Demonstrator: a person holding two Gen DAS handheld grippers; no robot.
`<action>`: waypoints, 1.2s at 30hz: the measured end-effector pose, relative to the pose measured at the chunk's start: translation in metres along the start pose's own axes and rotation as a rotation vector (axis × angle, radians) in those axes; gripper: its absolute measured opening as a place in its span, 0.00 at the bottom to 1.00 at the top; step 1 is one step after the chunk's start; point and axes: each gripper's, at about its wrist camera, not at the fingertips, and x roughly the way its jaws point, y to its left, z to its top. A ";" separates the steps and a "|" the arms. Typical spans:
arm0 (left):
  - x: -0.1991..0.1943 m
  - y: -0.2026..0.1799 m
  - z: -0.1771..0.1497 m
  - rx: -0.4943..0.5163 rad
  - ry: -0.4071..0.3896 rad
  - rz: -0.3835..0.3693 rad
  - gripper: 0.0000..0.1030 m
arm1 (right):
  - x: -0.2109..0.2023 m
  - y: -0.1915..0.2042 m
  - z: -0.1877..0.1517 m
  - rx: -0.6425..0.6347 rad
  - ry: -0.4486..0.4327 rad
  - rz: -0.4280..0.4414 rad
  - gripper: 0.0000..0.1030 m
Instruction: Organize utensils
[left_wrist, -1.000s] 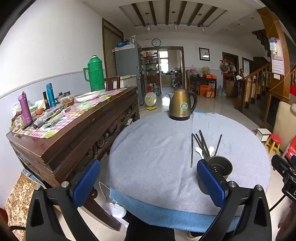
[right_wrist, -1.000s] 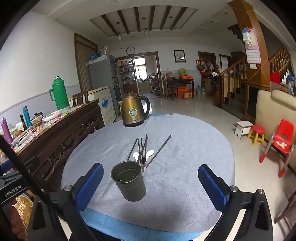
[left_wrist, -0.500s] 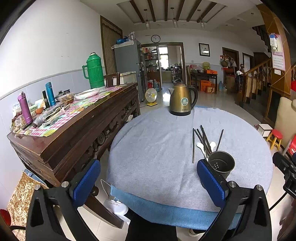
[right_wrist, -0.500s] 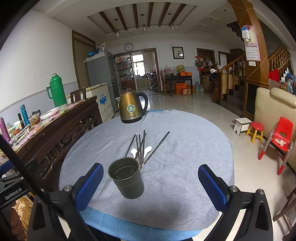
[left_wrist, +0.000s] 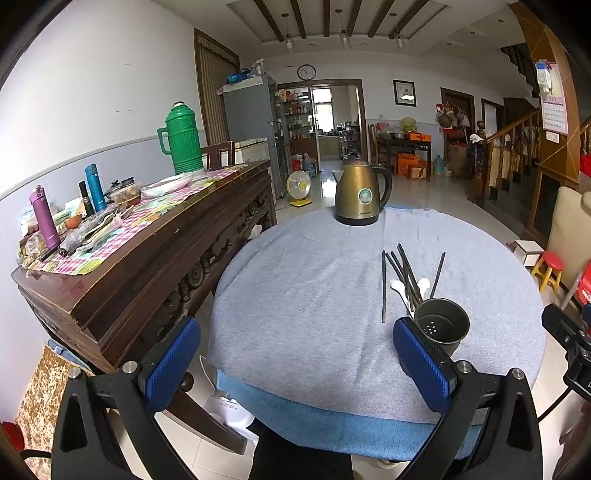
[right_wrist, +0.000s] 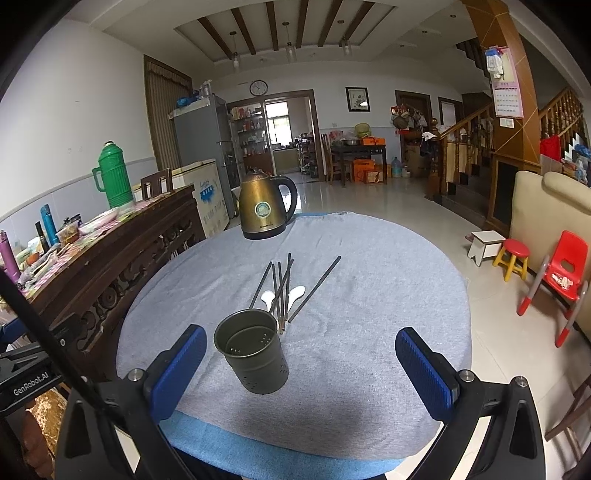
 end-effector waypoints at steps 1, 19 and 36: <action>0.001 -0.002 0.000 0.001 0.001 0.000 1.00 | 0.000 -0.001 0.000 0.003 0.001 0.001 1.00; 0.022 -0.006 -0.003 0.007 0.049 -0.004 1.00 | 0.019 -0.009 -0.001 0.037 0.038 -0.007 1.00; 0.046 -0.002 -0.007 -0.011 0.092 -0.012 1.00 | 0.034 -0.007 0.002 0.033 0.082 -0.030 1.00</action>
